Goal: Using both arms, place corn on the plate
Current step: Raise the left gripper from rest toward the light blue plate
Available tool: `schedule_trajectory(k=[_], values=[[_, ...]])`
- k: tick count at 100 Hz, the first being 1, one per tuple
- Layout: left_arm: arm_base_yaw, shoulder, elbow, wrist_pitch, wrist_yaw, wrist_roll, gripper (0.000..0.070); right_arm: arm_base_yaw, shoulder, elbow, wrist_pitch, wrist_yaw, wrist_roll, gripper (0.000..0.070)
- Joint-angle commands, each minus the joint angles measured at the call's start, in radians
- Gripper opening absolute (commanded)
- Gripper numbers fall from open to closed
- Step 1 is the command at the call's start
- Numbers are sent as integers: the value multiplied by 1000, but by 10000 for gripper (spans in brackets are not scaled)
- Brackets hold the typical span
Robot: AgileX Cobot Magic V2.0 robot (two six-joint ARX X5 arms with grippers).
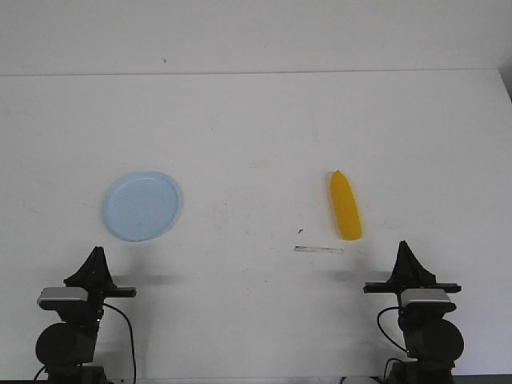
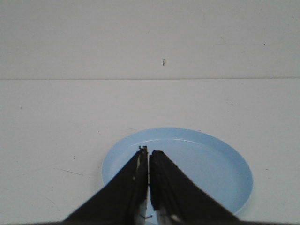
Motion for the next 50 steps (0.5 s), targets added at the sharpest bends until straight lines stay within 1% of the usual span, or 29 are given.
schedule_trajectory(k=[1, 22, 34, 44, 50], values=[[0, -2, -13, 15, 5, 8, 1, 1, -2, -1, 12, 3, 2, 10], [0, -2, -13, 15, -11, 20, 2, 1, -2, -1, 12, 3, 2, 10], [0, -2, -13, 32, -10, -35, 2, 1, -2, -1, 12, 3, 2, 10], [0, -2, -12, 85, -11, -94, 1, 1, -2, -1, 12, 3, 2, 10], [0, -1, -4, 112, -11, -100, 1, 1, -2, -1, 12, 3, 2, 10]])
